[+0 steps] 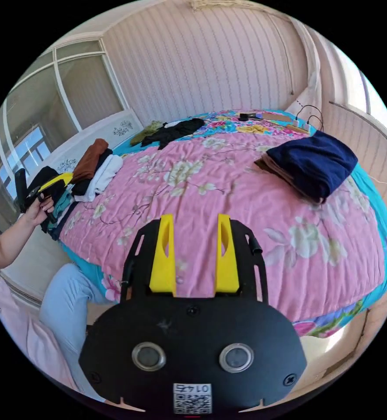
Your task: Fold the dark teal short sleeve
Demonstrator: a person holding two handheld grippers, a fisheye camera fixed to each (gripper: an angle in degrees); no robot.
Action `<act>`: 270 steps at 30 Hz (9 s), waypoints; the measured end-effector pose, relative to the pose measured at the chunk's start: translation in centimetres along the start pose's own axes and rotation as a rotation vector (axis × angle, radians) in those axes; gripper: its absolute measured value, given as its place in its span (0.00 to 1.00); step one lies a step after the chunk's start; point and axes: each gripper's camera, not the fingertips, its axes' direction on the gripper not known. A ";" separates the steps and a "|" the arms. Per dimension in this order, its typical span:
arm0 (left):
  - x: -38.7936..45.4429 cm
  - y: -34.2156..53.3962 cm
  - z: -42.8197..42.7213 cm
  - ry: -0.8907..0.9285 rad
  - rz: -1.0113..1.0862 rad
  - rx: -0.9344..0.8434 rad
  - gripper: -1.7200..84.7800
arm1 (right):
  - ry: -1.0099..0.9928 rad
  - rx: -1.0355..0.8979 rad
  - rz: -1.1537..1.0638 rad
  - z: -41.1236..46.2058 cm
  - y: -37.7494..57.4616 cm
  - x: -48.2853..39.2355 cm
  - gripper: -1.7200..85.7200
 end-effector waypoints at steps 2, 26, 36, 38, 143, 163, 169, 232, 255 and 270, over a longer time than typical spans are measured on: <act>2.4 -2.9 3.3 0.026 0.048 -0.001 0.09 | 0.048 0.092 0.111 -1.4 1.9 4.2 0.18; 20.1 -23.8 49.6 0.368 -0.039 -0.298 0.17 | 0.090 0.477 0.553 1.0 8.2 23.9 0.06; 14.2 -21.7 42.3 0.495 -0.246 -0.162 0.03 | -0.189 0.465 0.353 0.0 6.8 24.9 0.04; 12.1 -20.5 37.2 0.478 -0.240 -0.108 0.02 | -0.347 0.380 0.170 0.3 5.0 22.3 0.04; -2.6 -5.8 17.7 0.402 -0.604 -0.353 0.05 | -0.189 -0.078 0.737 -11.8 17.1 24.7 0.03; 2.1 -3.5 10.7 0.515 -0.547 -0.319 0.01 | -0.329 -0.191 0.726 -10.4 20.2 27.5 0.04; 1.5 1.5 -2.6 0.565 -0.574 -0.262 0.01 | -0.476 -0.094 0.731 -14.7 22.0 28.1 0.03; -14.1 11.6 -17.8 0.212 -0.979 -0.270 0.01 | -0.600 -0.399 0.510 2.3 3.7 13.5 0.02; -16.0 15.4 -13.9 0.224 -0.979 -0.358 0.01 | -0.327 -0.553 0.359 6.2 4.0 6.7 0.06; -12.7 22.7 -14.5 0.216 -0.960 -0.509 0.01 | -0.382 -0.811 0.237 5.8 4.1 5.4 0.02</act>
